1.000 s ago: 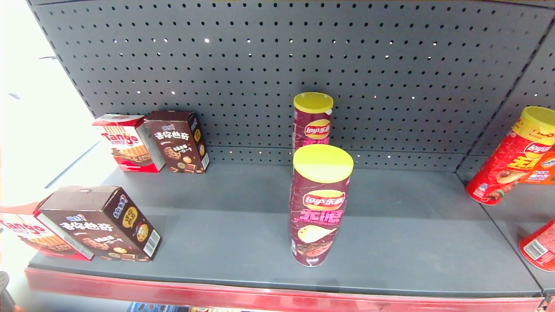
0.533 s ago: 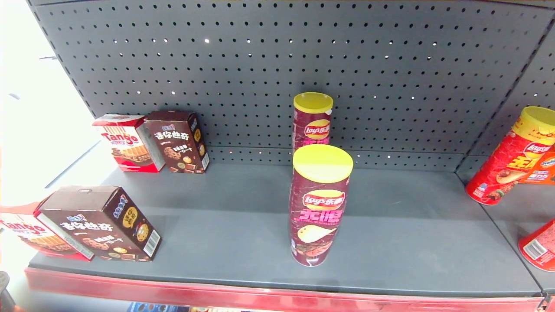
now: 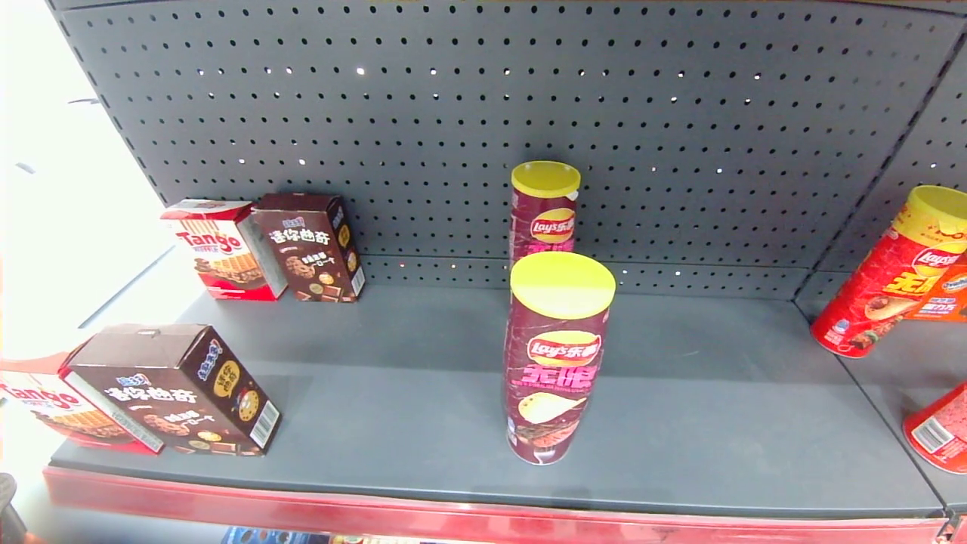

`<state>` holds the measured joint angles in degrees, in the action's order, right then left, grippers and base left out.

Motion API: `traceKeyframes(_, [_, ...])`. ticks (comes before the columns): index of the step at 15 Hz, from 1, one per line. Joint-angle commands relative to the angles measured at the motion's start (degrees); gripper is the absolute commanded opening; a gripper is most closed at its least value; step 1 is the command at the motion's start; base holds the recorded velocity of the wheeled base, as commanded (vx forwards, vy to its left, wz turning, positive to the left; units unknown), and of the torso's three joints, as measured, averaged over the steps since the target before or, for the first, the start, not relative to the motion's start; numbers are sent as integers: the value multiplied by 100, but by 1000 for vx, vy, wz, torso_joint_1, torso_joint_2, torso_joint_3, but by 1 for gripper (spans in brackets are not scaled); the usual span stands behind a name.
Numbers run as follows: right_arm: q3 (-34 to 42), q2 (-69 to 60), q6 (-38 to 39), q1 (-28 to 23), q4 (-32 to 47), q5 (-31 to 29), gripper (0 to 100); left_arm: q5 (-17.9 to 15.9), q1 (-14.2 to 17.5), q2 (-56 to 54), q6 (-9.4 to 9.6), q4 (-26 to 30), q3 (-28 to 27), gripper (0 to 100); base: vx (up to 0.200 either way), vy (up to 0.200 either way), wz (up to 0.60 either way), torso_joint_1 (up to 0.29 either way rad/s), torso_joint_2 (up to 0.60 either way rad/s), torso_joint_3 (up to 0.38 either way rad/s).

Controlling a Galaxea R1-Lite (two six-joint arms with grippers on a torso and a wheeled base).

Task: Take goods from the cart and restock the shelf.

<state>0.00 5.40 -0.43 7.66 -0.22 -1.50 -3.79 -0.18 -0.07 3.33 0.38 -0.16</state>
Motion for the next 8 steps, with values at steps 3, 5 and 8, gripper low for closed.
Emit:
traceKeyframes(3, [0,93,-1,-1653,22,-8,100,1,1,7,1,-11,7,100,0,0,0,0,0,0])
traceKeyframes(5, [-9,102,8,-1486,40,1,100,10,1,7,-8,-20,7,100,0,0,0,0,0,0])
traceKeyframes(8, [0,-373,-10,-774,13,1,100,10,1,7,-8,-11,-2,100,0,0,0,0,0,0])
